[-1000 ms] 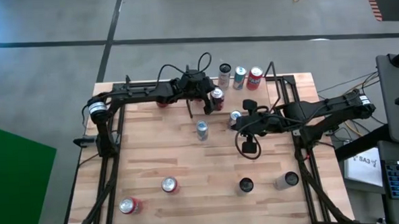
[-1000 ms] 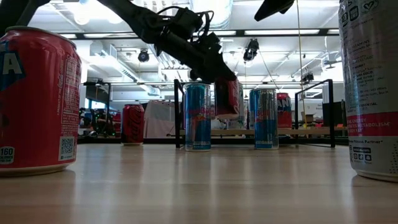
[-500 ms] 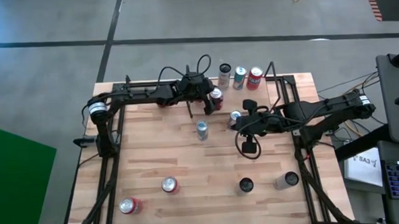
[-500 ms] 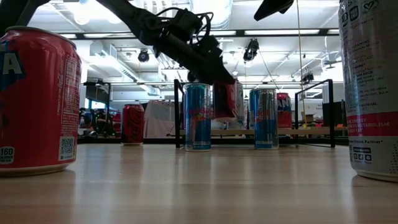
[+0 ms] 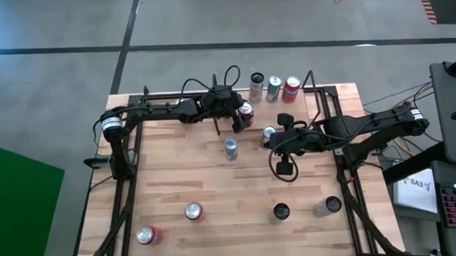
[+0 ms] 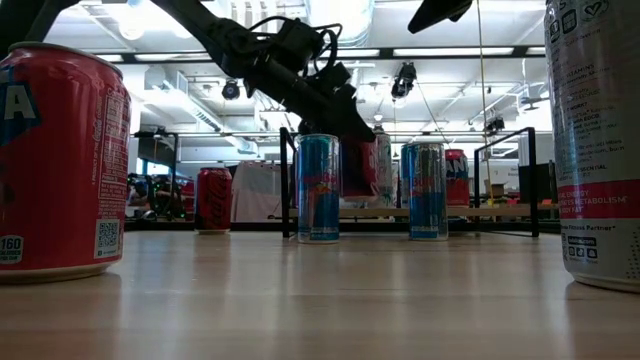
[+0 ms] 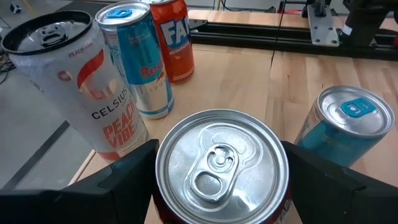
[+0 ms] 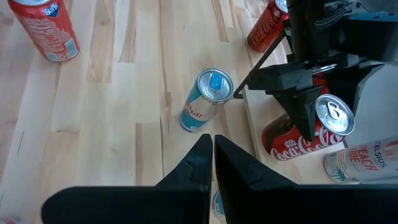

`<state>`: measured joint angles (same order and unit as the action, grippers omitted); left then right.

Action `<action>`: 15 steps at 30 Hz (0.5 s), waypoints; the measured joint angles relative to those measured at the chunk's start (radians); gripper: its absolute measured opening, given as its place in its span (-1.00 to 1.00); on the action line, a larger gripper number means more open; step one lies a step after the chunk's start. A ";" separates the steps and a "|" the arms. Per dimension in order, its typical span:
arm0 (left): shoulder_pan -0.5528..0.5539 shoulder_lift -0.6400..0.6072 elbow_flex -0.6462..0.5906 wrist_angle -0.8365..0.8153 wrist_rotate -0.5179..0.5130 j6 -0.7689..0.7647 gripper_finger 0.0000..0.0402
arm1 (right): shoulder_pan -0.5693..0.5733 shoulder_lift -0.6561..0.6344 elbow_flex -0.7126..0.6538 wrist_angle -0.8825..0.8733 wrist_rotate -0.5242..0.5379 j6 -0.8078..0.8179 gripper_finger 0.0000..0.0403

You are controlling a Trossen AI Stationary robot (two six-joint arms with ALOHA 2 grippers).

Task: Place canned beverage on shelf
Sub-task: Put the red and white soda can on the shelf

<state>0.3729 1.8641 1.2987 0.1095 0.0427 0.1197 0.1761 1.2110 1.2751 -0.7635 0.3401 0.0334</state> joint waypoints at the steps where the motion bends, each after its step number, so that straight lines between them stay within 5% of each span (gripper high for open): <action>1: 0.000 0.000 0.000 -0.004 0.000 0.004 0.44 | 0.000 0.000 0.000 0.000 0.000 0.000 -0.96; 15: -0.005 0.000 -0.004 0.000 0.001 0.038 0.44 | 0.000 0.000 0.000 0.002 0.000 0.000 -0.96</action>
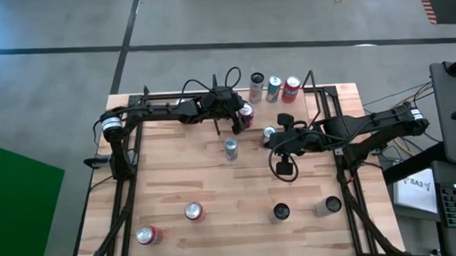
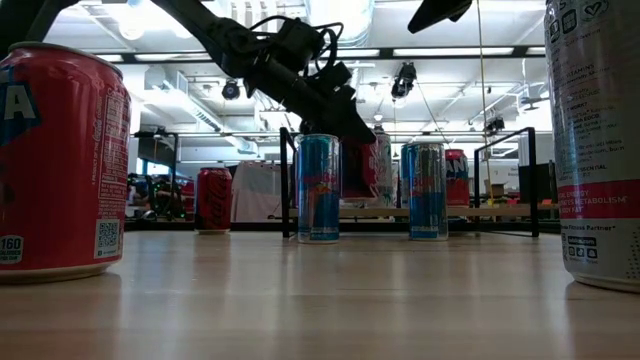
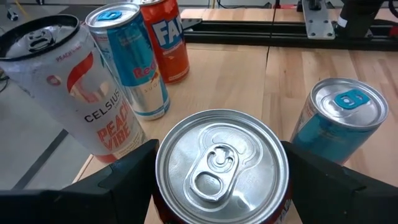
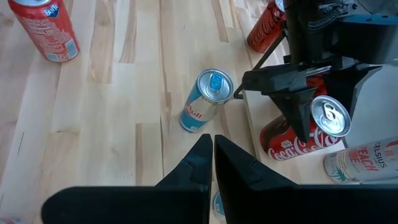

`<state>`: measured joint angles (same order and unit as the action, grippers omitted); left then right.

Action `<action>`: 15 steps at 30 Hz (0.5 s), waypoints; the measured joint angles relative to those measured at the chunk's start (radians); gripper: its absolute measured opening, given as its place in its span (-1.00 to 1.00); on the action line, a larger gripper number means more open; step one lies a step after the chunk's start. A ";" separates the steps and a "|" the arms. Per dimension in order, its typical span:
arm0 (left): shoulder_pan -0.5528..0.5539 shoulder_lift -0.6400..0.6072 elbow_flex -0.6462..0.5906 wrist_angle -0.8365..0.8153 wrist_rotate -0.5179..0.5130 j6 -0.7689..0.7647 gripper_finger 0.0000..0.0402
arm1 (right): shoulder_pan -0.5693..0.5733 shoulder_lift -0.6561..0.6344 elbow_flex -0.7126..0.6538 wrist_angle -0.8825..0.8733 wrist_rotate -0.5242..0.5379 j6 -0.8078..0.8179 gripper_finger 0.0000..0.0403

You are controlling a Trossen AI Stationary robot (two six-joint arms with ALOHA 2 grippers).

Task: Place canned beverage on shelf
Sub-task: Put the red and white soda can on the shelf

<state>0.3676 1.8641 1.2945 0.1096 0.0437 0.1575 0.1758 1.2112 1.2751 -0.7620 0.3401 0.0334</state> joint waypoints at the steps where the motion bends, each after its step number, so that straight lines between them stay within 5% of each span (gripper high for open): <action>1: 0.000 0.000 0.000 0.000 0.000 0.003 0.44 | 0.000 0.000 0.000 0.000 0.000 0.000 -0.96; 15: 0.000 0.000 -0.002 0.000 0.001 0.005 0.44 | 0.000 0.000 0.000 0.000 0.000 0.000 -0.96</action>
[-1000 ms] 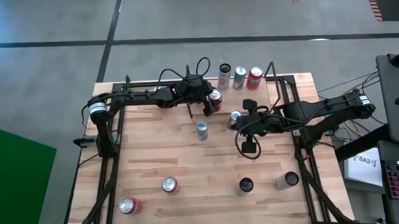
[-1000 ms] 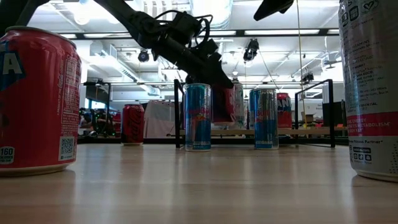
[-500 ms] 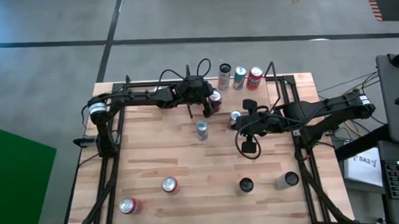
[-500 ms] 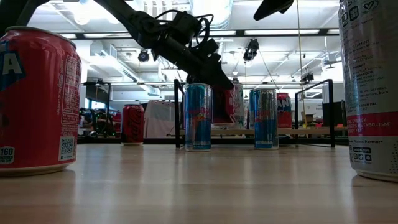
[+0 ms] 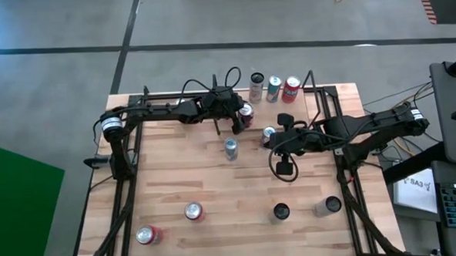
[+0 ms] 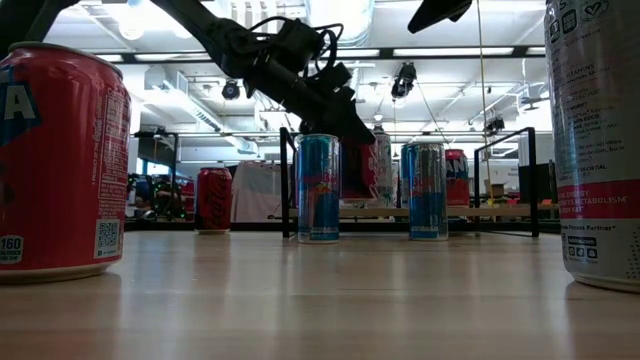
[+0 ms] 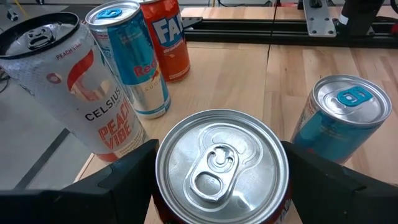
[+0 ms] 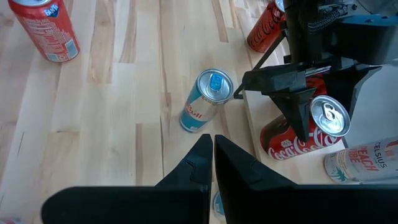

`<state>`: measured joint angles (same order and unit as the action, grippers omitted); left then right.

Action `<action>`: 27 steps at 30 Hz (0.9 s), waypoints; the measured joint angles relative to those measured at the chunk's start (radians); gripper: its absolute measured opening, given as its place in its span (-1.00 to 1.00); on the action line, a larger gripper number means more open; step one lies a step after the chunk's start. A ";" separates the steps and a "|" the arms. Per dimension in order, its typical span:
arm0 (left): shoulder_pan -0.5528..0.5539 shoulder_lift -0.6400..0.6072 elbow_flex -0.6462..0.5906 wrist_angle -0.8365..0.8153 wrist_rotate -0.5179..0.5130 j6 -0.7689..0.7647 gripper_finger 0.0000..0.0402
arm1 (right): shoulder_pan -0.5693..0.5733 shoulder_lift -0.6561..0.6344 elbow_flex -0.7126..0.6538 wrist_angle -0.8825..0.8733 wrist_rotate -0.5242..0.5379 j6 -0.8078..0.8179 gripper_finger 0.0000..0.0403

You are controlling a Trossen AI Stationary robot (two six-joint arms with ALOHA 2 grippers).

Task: Place canned beverage on shelf
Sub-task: Put the red and white soda can on the shelf

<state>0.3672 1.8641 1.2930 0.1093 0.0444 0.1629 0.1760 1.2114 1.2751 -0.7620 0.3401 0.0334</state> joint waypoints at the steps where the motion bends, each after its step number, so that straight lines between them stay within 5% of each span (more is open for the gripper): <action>1: 0.000 0.000 0.000 0.000 0.000 0.000 0.44 | 0.000 0.000 0.000 0.000 0.000 0.000 -0.96; 27: -0.002 0.000 -0.029 0.023 0.001 -0.008 0.44 | 0.000 0.000 0.000 -0.001 0.000 0.006 -0.96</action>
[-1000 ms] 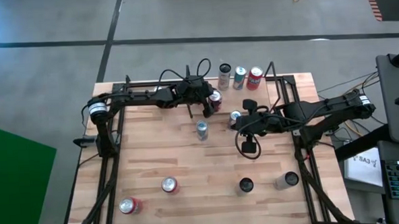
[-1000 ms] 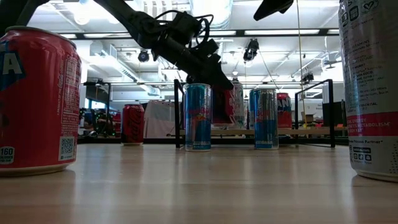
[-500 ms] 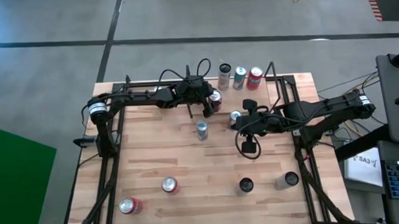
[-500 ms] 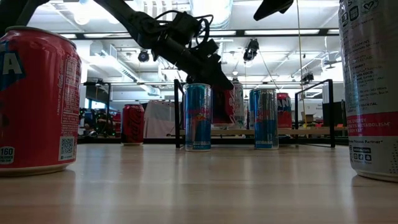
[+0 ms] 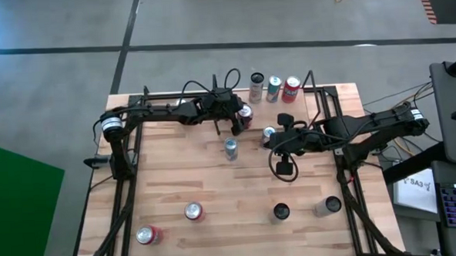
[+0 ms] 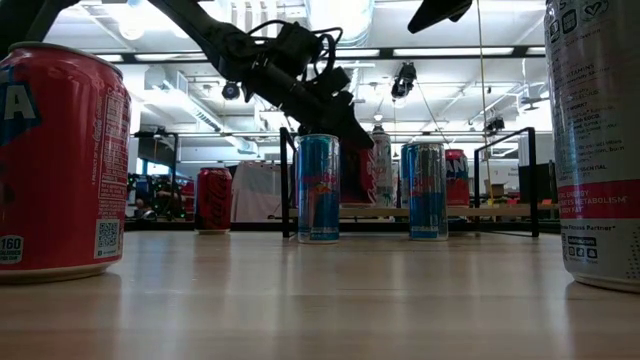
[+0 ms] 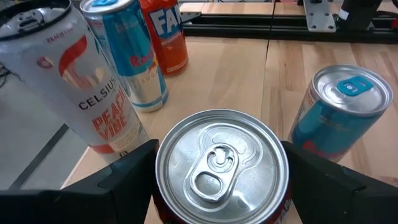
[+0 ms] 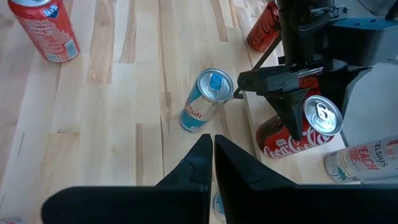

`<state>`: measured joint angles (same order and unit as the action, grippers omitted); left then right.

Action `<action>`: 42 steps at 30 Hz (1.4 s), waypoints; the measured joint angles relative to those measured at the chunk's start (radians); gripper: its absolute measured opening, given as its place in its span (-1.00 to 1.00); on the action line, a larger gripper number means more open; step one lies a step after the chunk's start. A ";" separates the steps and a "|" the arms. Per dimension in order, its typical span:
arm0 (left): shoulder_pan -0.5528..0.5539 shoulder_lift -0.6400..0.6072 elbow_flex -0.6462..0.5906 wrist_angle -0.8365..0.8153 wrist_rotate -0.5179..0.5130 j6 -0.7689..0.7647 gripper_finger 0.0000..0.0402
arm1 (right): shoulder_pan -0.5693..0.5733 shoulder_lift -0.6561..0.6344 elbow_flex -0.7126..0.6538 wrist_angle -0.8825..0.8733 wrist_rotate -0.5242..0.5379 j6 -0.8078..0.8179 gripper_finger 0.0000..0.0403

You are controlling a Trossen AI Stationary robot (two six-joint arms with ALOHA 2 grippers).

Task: Place canned beverage on shelf
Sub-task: Put the red and white soda can on the shelf

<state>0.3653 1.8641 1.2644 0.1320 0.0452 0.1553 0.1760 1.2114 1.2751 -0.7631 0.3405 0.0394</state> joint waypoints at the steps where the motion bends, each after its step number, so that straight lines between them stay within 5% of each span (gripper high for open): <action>1: 0.000 0.000 0.000 0.001 0.000 0.000 0.44 | 0.000 0.000 0.000 0.000 0.000 0.001 -0.96; 30: 0.000 0.000 -0.003 0.035 -0.001 -0.007 0.44 | 0.000 0.000 0.000 0.002 0.000 0.004 -0.95; 42: 0.001 -0.004 -0.005 0.040 -0.001 -0.007 0.65 | 0.000 0.000 0.000 0.002 0.000 0.005 -0.95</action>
<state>0.3664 1.8603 1.2598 0.1724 0.0441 0.1478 0.1757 1.2114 1.2751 -0.7616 0.3405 0.0443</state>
